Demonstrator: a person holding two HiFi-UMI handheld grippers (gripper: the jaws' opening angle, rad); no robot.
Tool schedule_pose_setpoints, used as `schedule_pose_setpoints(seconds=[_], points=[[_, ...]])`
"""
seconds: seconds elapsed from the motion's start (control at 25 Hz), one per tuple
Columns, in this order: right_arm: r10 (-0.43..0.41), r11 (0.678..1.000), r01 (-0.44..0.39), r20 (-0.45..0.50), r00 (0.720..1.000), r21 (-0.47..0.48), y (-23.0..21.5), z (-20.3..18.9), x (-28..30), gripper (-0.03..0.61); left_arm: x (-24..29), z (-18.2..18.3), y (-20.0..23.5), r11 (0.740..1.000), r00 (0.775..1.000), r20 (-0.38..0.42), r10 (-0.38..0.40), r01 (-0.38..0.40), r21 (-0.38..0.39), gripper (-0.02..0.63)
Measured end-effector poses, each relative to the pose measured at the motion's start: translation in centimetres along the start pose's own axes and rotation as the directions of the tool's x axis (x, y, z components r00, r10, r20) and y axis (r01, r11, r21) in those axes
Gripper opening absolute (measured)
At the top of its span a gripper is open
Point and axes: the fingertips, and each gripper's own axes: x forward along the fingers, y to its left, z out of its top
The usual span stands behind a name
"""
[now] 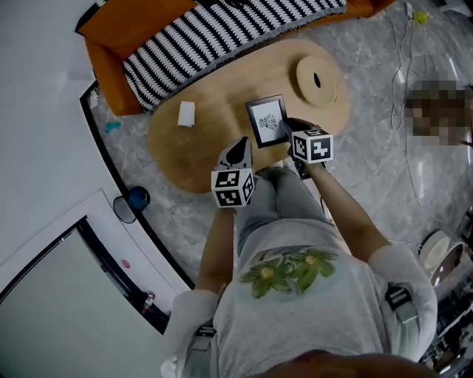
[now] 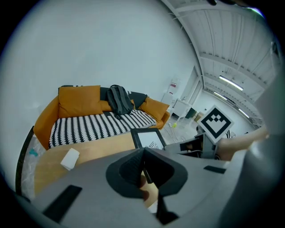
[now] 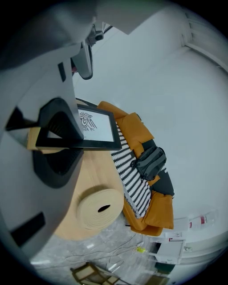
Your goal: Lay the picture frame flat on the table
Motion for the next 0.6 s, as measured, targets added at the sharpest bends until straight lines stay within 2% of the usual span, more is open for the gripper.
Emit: schedule_pose_setpoints(seconds=[0.6], points=[[-0.003, 1.0, 0.004, -0.034, 0.999, 0.005, -1.7, -1.3, 2.8, 0.074, 2.2, -1.8, 1.0, 1.0, 1.0, -0.022, 0.01, -0.01, -0.028, 0.015]])
